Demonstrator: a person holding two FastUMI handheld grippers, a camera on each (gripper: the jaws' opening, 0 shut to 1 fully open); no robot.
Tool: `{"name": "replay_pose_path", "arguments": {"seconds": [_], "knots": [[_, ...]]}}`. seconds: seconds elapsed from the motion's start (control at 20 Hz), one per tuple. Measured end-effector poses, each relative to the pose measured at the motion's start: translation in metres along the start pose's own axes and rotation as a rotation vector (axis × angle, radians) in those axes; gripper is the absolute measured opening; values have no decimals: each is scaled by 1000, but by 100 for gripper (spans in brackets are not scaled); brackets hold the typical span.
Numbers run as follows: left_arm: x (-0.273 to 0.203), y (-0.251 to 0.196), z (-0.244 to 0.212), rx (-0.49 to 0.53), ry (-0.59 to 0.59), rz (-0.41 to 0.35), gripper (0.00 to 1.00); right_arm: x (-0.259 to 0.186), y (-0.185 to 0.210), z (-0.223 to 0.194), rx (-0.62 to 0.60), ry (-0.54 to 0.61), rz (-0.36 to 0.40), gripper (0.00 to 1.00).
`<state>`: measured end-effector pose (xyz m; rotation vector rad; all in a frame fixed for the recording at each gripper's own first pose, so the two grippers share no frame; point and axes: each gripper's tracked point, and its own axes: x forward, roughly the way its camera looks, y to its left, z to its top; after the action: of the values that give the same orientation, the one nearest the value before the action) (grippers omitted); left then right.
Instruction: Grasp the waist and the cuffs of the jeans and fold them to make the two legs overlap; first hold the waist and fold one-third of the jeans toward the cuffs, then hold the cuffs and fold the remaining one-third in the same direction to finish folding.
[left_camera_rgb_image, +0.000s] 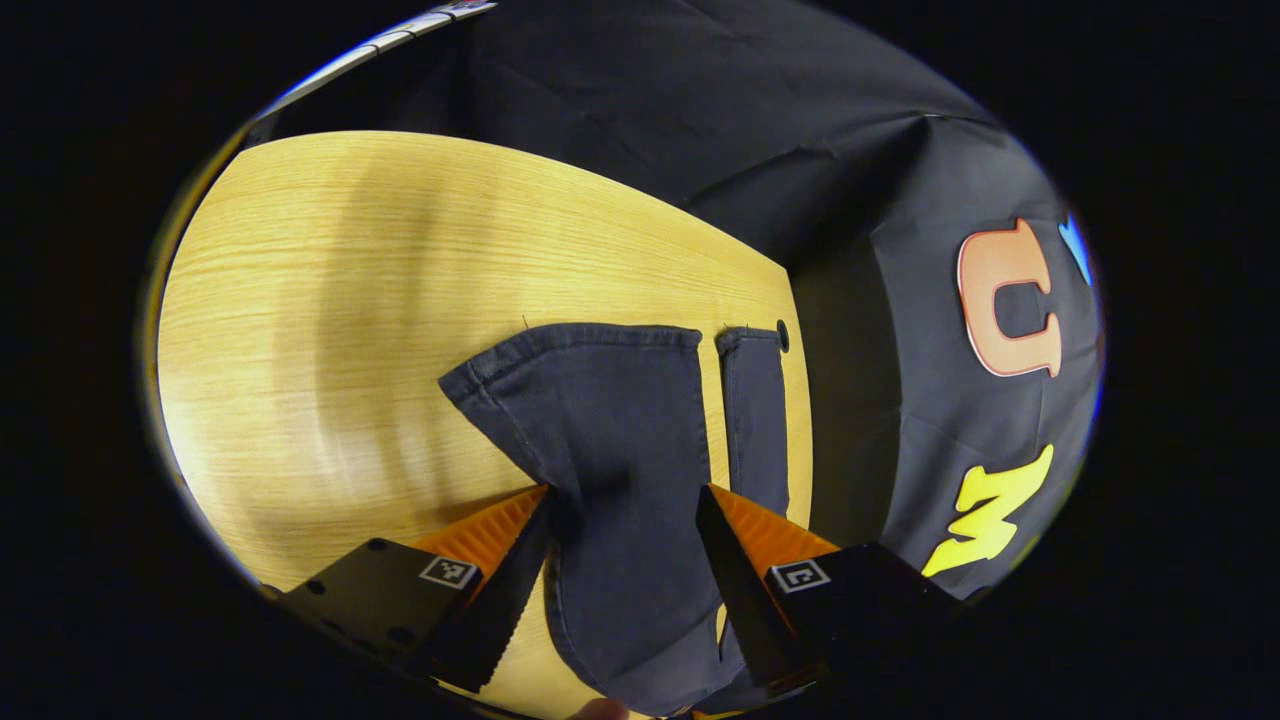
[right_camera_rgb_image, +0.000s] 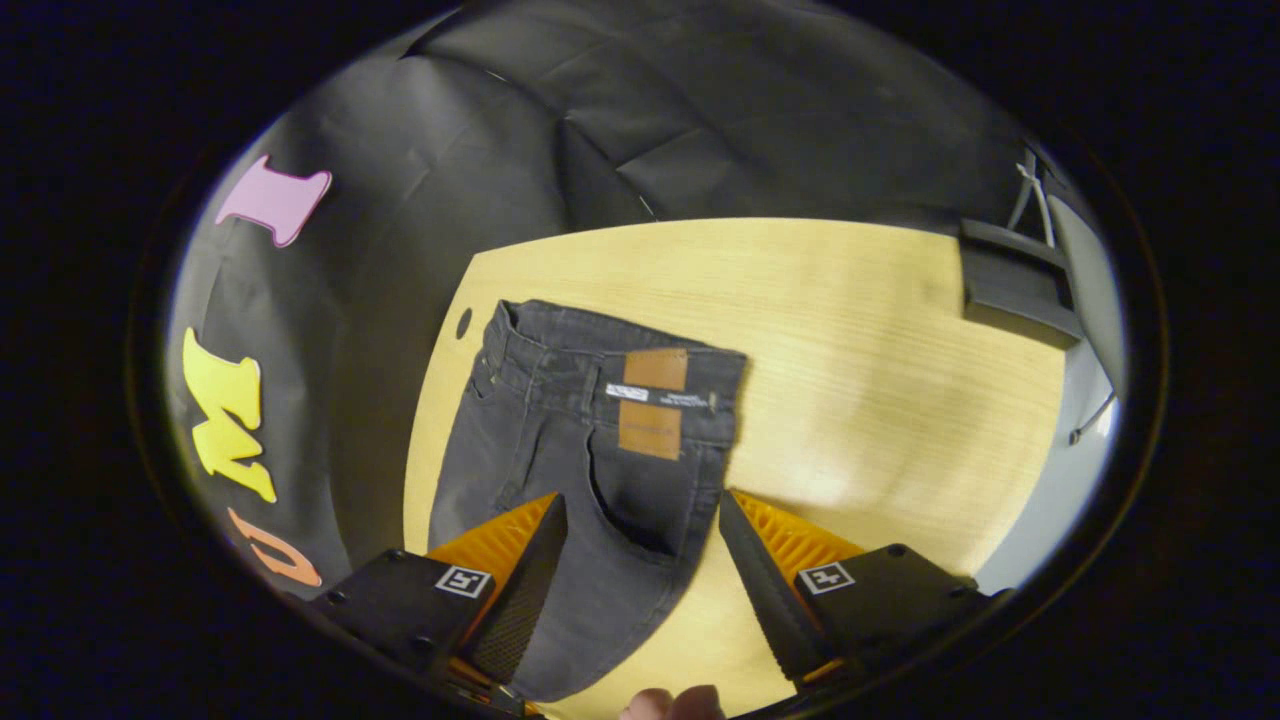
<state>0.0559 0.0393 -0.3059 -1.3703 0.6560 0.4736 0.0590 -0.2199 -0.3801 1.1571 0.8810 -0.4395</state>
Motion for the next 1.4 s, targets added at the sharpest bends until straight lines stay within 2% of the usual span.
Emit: {"name": "replay_pose_path", "arguments": {"seconds": [0.2, 0.25, 0.3, 0.45, 0.5, 0.55, 0.6, 0.65, 0.7, 0.75, 0.85, 0.95, 1.0, 1.05, 1.2, 1.4], "knots": [[8, -4, -2, -1, 15, 14, 86, -3, -3, -3, -31, -4, -37, 95], [11, -4, -2, -11, 15, 22, 84, -2, -7, -2, -35, 1, -79, 96], [15, -4, -1, -21, 11, 32, 78, 0, -14, 1, -35, -3, -138, 89], [14, 0, -4, -20, 20, 50, 60, 0, -29, 2, -2, -13, -254, 51], [15, 2, -3, -25, 25, 53, 70, 1, -29, 1, 12, -9, -261, 38], [15, 4, -4, -30, 32, 65, 53, 0, -31, 0, 16, -6, -284, 25], [17, 10, -2, -41, 28, 84, 49, 1, -28, 3, 23, 3, -285, 27], [17, 12, -4, -49, 30, 91, 23, 2, -29, 2, 24, 11, -287, 10], [17, 13, -5, -49, 36, 97, 22, 2, -30, 1, 20, 19, -289, 18], [17, 15, -6, -46, 40, 110, 14, 3, -29, 3, 21, 19, -288, 9], [12, 16, -6, -32, 55, 129, 6, 2, -27, 2, 31, 28, -271, 4], [2, 14, -6, -32, 72, 155, 4, -7, -23, 6, 46, 20, -231, 1], [-3, 16, -7, -34, 82, 176, 4, -12, -21, 9, 47, 10, -212, 4], [-8, 15, -9, -37, 92, 187, 4, -22, -16, 13, 46, 10, -192, 0], [-26, -3, -7, -57, 91, 165, 4, -44, 2, 12, 29, 19, -132, 0], [-48, -41, -2, -99, 89, 135, 4, -76, 54, 21, -13, 10, -23, 0]]}}
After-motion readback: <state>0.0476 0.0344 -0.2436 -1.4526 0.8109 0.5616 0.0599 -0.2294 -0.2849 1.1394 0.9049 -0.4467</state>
